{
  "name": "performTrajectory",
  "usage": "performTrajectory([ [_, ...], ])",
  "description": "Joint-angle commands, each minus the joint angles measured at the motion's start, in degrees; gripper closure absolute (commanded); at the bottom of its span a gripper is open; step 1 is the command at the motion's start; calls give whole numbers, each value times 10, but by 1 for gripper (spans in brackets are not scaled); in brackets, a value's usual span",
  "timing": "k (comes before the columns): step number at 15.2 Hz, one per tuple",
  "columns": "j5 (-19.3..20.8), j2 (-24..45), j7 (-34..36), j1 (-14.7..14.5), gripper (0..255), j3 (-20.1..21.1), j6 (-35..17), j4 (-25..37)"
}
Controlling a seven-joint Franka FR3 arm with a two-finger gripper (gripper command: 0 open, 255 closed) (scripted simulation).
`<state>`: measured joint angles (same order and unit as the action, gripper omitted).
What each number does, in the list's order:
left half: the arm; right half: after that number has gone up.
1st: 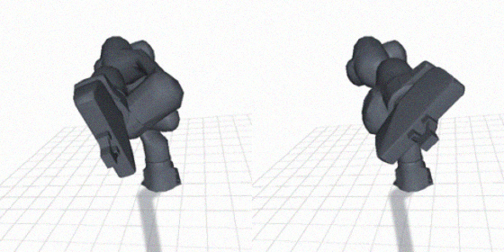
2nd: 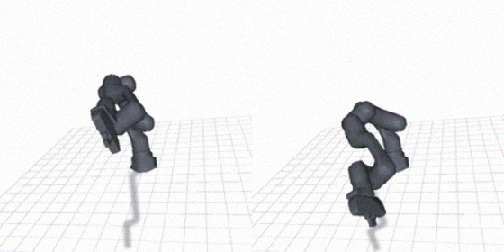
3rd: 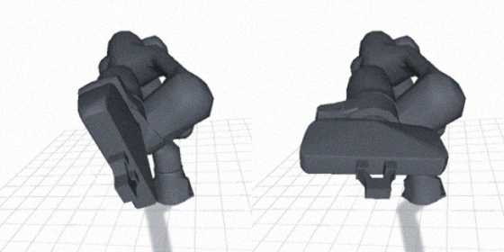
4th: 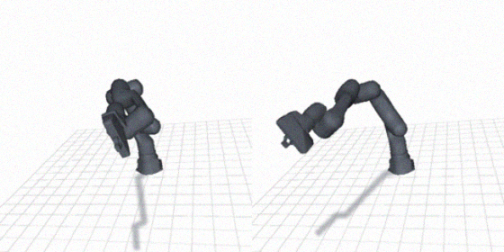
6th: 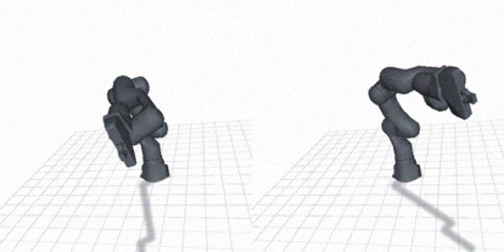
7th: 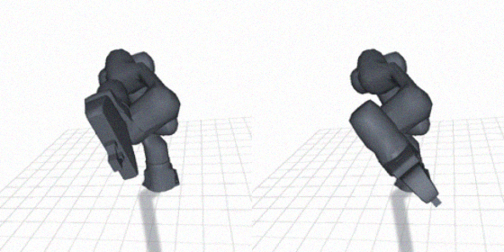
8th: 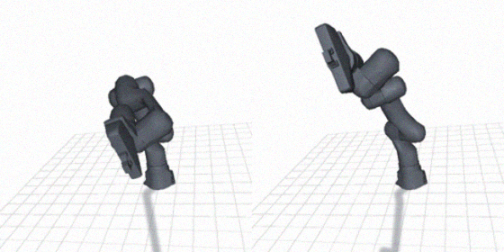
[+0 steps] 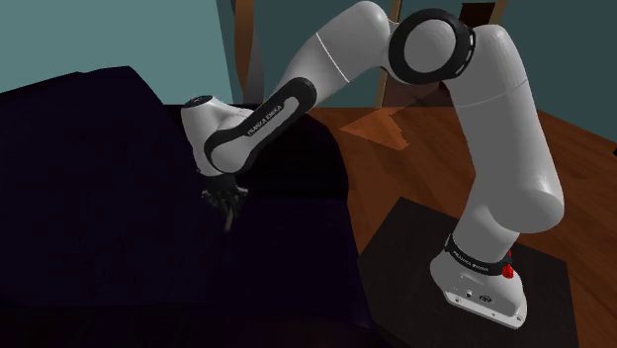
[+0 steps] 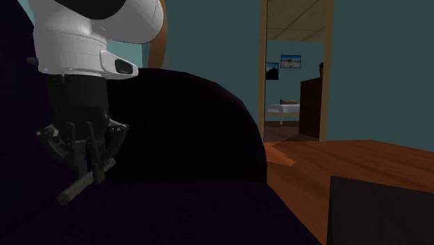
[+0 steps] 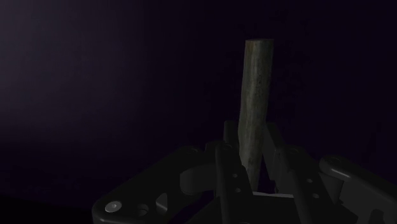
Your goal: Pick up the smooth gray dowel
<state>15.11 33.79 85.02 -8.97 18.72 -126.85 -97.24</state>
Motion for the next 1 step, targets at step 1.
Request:
performTrajectory([
  [1, -1, -3, -1, 1, 255, 1, 2, -1],
])
